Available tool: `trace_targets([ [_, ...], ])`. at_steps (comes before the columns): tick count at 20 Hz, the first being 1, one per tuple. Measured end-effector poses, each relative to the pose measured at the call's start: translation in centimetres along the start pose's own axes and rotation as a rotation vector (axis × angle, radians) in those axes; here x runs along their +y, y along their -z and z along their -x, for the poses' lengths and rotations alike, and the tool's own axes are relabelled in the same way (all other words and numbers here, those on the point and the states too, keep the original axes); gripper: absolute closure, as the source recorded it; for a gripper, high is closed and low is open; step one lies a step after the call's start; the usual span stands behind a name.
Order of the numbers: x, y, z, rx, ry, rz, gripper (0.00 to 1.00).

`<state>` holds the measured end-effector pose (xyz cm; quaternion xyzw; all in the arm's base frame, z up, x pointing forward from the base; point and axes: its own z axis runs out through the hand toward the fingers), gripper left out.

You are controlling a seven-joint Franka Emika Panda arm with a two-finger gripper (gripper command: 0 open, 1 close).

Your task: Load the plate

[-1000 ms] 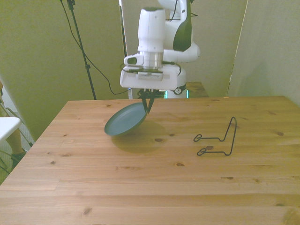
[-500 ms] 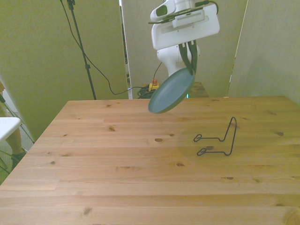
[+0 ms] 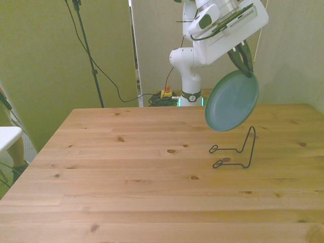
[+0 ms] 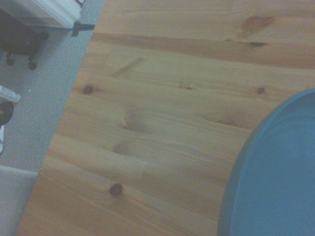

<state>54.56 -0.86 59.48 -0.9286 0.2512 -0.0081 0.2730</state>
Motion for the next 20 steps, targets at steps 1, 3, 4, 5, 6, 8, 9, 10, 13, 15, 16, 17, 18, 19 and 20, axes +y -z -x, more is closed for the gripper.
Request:
trace_targets([
  [1,0.1,-0.2,-0.1,-0.003,0.008,0.002,1.0],
  [3,0.2,-0.4,-0.1,-0.006,0.007,0.002,1.0],
  [4,0.3,-0.8,-0.2,-0.007,0.006,0.001,1.0],
  [5,0.6,-1.3,-0.3,-0.006,0.005,-0.001,1.0],
  [6,0.8,-1.9,-0.4,-0.002,0.003,-0.007,1.0],
  [8,1.1,-2.7,-0.6,0.01,-0.001,-0.032,1.0],
  [9,1.3,-2.9,-0.7,0.015,-0.001,-0.051,1.0],
  [10,1.4,-3.2,-0.8,0.019,-0.002,-0.071,1.0],
  [13,2.2,-4.4,-0.8,0.016,-0.008,-0.12,1.0],
  [15,2.6,-5.4,-0.9,0.019,-0.01,-0.148,1.0],
  [16,2.9,-5.8,-0.9,0.022,-0.01,-0.159,1.0],
  [17,3.0,-6.3,-0.8,0.023,-0.009,-0.168,1.0],
  [18,3.2,-6.6,-0.8,0.024,-0.009,-0.174,1.0],
  [19,3.2,-6.9,-0.8,0.027,-0.01,-0.177,1.0],
  [20,3.2,-7.1,-0.8,0.031,-0.011,-0.177,1.0],
])
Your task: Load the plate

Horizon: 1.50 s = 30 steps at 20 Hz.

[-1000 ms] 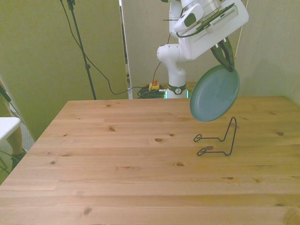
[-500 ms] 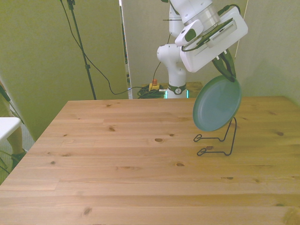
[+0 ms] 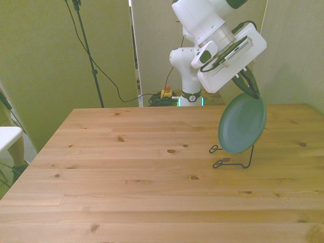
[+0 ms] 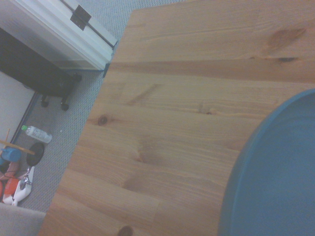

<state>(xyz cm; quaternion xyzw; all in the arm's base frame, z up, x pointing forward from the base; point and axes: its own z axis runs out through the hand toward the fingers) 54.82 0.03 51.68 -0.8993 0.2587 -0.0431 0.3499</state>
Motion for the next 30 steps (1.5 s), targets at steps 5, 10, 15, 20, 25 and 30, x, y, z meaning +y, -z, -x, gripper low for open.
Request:
trace_targets([
  [5,0.6,-0.9,-0.1,0.01,-0.009,-0.024,1.0],
  [10,1.3,-1.6,-0.2,0.018,-0.01,-0.043,1.0],
  [15,2.3,-2.4,-0.2,0.01,-0.01,-0.067,1.0],
  [20,3.2,-2.7,-0.3,0.018,-0.009,-0.065,1.0],
  [25,3.6,-2.7,-0.4,0.019,-0.007,-0.071,1.0],
  [30,4.0,-2.9,-0.4,0.015,-0.011,-0.068,1.0],
])
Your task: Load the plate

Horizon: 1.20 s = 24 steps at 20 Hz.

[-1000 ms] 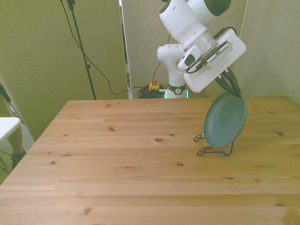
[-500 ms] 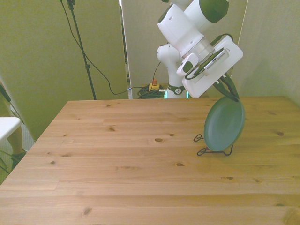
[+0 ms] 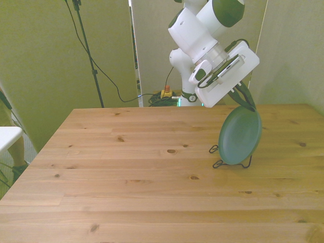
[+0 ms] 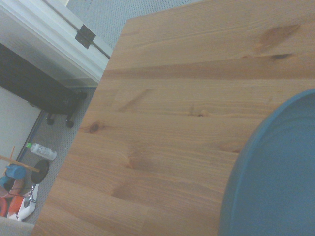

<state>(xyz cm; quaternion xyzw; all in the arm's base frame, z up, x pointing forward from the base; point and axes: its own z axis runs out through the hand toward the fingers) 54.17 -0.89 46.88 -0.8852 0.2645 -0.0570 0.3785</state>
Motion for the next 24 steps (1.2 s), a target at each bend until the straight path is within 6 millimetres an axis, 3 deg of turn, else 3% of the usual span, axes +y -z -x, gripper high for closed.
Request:
trace_targets([
  [3,0.1,0.1,-0.1,0.002,-0.002,-0.001,1.0],
  [4,0.2,0.2,-0.1,0.003,-0.003,-0.001,0.0],
  [24,-1.4,1.4,-0.3,0.027,0.011,-0.019,0.0],
])
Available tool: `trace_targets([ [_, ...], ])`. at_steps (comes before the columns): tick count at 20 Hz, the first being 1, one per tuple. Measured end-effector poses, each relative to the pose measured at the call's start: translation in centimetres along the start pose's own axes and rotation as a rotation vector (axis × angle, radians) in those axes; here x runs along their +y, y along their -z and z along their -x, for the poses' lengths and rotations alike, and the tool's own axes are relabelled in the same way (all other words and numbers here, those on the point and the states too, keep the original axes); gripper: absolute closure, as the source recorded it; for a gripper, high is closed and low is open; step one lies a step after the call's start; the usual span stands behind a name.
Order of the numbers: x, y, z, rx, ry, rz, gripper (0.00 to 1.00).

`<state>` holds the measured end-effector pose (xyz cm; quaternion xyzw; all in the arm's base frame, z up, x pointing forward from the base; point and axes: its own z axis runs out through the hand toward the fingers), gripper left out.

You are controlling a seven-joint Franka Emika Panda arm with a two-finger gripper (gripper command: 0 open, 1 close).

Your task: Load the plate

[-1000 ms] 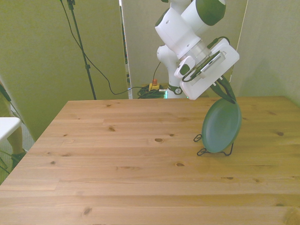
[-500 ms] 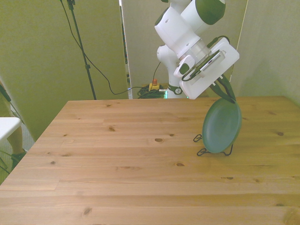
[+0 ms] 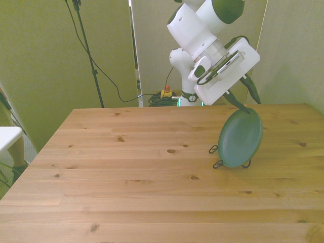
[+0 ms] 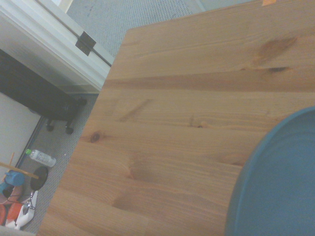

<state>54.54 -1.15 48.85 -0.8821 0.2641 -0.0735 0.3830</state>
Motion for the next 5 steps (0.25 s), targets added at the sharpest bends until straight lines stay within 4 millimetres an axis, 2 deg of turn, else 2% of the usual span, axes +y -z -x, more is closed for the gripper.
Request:
trace_targets([
  [5,-2.7,3.7,1.1,0.052,0.028,-0.012,0.0],
])
